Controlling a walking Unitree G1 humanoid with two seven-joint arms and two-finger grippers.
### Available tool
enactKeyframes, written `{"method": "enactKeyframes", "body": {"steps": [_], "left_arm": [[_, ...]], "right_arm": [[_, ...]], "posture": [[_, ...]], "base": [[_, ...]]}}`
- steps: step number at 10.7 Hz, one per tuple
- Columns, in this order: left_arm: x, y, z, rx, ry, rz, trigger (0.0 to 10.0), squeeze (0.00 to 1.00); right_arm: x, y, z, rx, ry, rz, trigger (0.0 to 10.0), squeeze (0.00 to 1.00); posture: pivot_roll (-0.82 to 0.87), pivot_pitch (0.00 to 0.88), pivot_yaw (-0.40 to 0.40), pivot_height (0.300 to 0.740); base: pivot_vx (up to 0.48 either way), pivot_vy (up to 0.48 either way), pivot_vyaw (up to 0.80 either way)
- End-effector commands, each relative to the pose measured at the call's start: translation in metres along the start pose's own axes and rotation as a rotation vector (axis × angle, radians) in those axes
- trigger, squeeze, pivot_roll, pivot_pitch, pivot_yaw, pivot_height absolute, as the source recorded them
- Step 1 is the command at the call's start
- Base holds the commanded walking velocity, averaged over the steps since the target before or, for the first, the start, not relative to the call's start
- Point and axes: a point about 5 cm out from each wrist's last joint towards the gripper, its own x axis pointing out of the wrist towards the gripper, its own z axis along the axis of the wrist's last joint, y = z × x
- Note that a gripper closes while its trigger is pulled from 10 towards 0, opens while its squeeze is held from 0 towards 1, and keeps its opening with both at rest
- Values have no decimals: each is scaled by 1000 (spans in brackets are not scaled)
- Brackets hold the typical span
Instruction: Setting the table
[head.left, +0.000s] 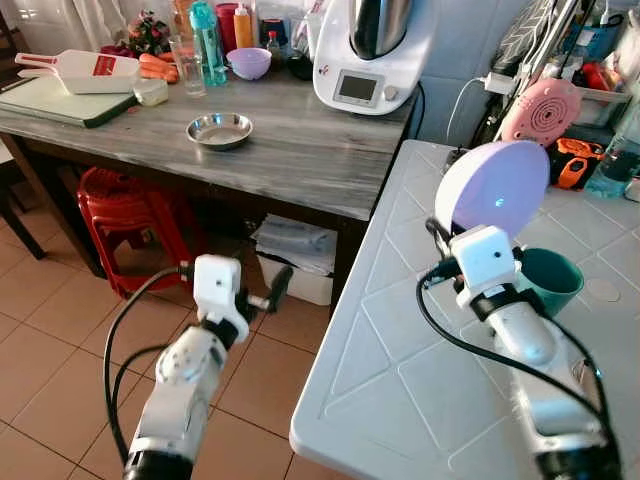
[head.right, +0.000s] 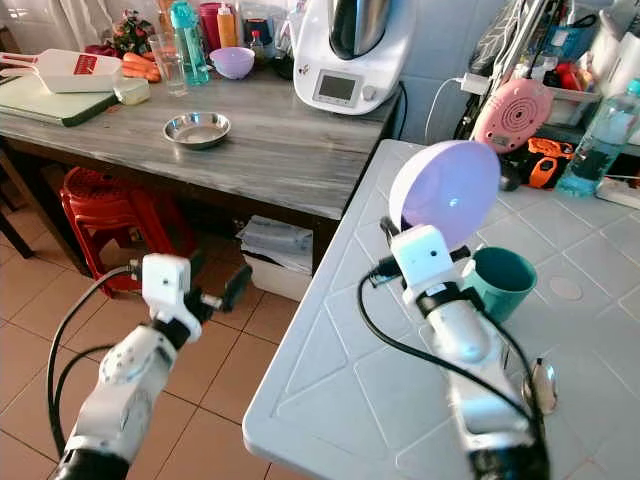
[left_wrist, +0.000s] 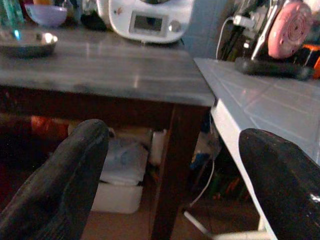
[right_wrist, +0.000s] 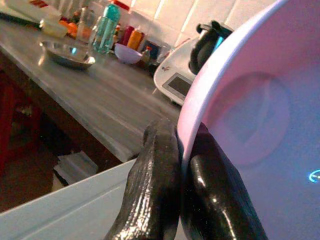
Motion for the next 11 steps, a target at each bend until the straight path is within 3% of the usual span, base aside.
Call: {"method": "enactKeyframes", "body": {"steps": [1, 4, 7, 11], "left_arm": [[2, 2, 1, 5, -5, 19, 10000, 0], [6, 6, 6, -22, -20, 41, 10000, 0], [6, 5, 5, -21, -15, 19, 10000, 0], [6, 5, 4, -16, -9, 13, 10000, 0]], "right_arm": [[-3, -2, 2, 6, -1, -21, 10000, 0], [-5, 7, 3, 18, 25, -13, 10000, 0], [-10, 22, 2, 43, 36, 22, 10000, 0], [-8, 22, 3, 44, 34, 16, 10000, 0]], "posture": [[24, 0, -1, 740], [26, 0, 1, 740], [28, 0, 0, 740], [29, 0, 1, 740]], "base": [[0, 0, 0], [0, 89, -421], [0, 377, -623], [0, 412, -230]]}}
